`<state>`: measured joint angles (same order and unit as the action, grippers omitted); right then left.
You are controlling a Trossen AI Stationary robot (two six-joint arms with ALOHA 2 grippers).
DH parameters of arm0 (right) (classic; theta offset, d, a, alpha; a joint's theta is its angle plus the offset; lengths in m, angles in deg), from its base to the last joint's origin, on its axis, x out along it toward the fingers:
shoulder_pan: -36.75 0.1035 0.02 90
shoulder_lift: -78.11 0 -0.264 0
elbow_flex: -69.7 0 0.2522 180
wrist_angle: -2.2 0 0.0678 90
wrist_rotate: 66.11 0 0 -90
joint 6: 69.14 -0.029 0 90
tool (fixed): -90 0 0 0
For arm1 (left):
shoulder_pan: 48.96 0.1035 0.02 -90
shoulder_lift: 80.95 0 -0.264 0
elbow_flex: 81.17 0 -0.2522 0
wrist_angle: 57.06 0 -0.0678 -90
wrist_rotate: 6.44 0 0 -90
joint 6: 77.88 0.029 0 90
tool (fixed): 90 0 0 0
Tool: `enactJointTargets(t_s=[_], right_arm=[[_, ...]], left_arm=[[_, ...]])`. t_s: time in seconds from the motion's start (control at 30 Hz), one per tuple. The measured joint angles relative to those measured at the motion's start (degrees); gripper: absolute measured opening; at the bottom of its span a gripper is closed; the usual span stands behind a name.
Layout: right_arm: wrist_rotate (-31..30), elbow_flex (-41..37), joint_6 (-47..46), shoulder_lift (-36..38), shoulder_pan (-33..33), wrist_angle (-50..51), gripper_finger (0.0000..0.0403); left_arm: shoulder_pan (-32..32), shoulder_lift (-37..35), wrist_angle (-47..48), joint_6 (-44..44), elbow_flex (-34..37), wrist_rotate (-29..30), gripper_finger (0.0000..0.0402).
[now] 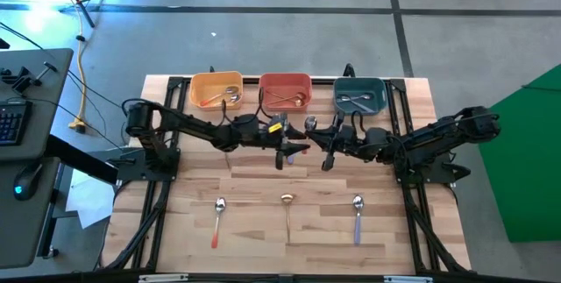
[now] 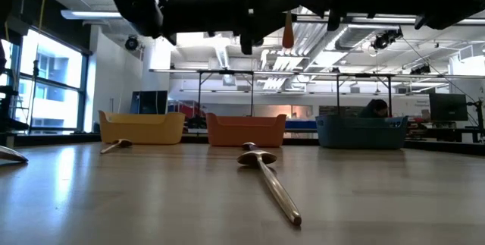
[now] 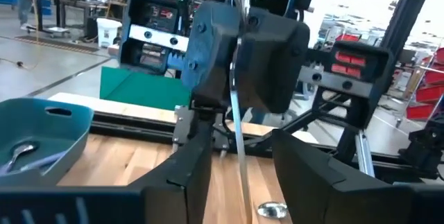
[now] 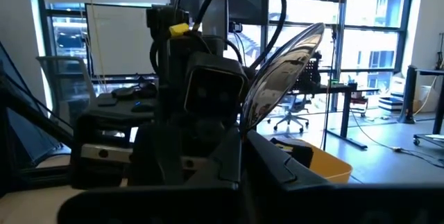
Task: Sort silverware by color (type)
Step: Put the orange spoon into the yellow bin
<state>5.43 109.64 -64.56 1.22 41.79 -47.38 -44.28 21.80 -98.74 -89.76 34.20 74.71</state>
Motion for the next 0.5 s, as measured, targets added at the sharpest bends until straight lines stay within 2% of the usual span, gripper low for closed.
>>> enactJointTargets(t_s=[0.13, 0.3, 0.4, 0.5], right_arm=[[0.0, 0.0, 0.0, 0.0, 0.0, -0.3, 0.0000], [0.6, 0.0, 0.2, 0.0, 0.0, -0.3, 0.0000], [0.7, 0.0, 0.2, 0.0, 0.0, -0.3, 0.0002], [-1.1, 0.0, 0.0, 0.0, 0.0, -0.1, 0.0021]], left_arm=[[0.6, 0.1, 1.1, 0.6, -0.9, -0.1, 0.0099], [1.5, 0.1, 1.0, 1.8, -0.9, -3.2, 0.0012], [1.8, 0.1, 1.0, 1.9, -0.9, -3.7, 0.0008], [1.9, -0.4, 1.6, 3.3, -0.9, -3.6, 0.0004]])
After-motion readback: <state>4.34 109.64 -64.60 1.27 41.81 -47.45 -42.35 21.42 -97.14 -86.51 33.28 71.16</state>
